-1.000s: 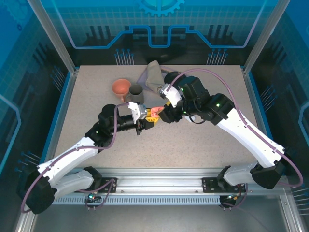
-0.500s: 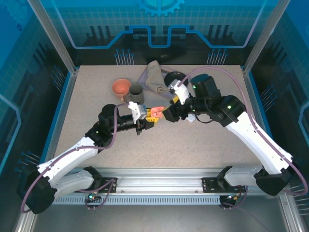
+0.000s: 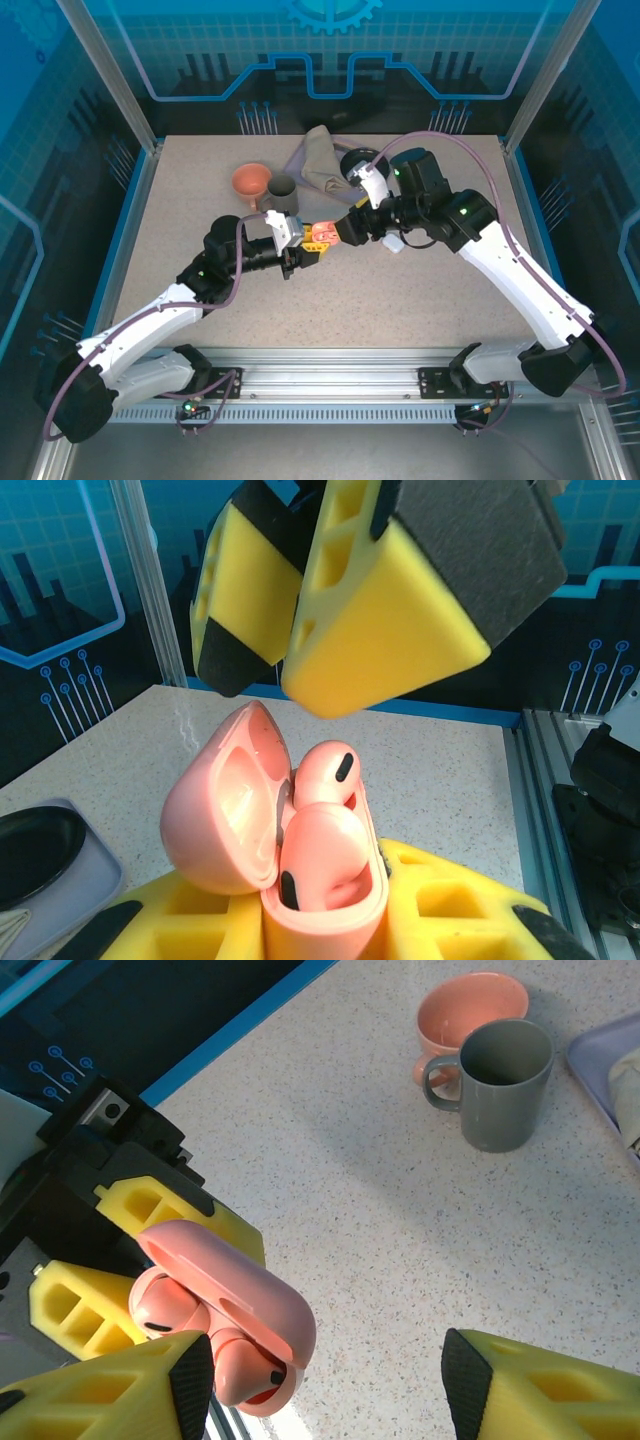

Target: Insert the wireless bluetooth earbuds into the charging case

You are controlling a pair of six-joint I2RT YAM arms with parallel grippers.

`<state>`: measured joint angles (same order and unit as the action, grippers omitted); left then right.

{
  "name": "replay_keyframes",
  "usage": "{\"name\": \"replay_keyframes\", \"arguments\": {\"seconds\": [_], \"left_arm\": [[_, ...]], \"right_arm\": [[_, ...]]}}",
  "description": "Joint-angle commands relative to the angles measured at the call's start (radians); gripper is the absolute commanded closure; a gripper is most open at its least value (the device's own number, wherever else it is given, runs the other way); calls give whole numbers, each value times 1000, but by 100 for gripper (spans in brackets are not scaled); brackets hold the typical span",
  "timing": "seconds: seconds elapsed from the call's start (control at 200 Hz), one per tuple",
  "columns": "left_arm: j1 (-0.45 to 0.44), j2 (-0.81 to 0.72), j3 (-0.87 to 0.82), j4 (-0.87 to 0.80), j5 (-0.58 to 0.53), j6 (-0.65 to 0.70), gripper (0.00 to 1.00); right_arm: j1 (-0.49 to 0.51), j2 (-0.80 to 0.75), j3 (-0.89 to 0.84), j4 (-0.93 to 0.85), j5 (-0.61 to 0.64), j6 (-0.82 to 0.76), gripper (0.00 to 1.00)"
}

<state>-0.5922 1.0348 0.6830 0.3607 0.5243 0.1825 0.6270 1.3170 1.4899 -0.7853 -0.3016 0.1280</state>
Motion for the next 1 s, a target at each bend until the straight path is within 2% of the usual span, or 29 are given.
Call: {"name": "replay_keyframes", "arguments": {"seconds": [0.0, 0.525, 0.84, 0.995], "left_arm": [[-8, -12, 30, 17, 13, -8, 100], [-9, -6, 34, 17, 13, -8, 100], [-9, 12, 33, 31, 17, -18, 100], [-9, 11, 30, 38, 20, -21, 100]], "right_arm": [[-9, 10, -18, -5, -20, 13, 35], [-26, 7, -81, -9, 23, -16, 35], [-74, -67, -92, 140, -182, 55, 29], [-133, -103, -150, 252, -301, 116, 20]]}}
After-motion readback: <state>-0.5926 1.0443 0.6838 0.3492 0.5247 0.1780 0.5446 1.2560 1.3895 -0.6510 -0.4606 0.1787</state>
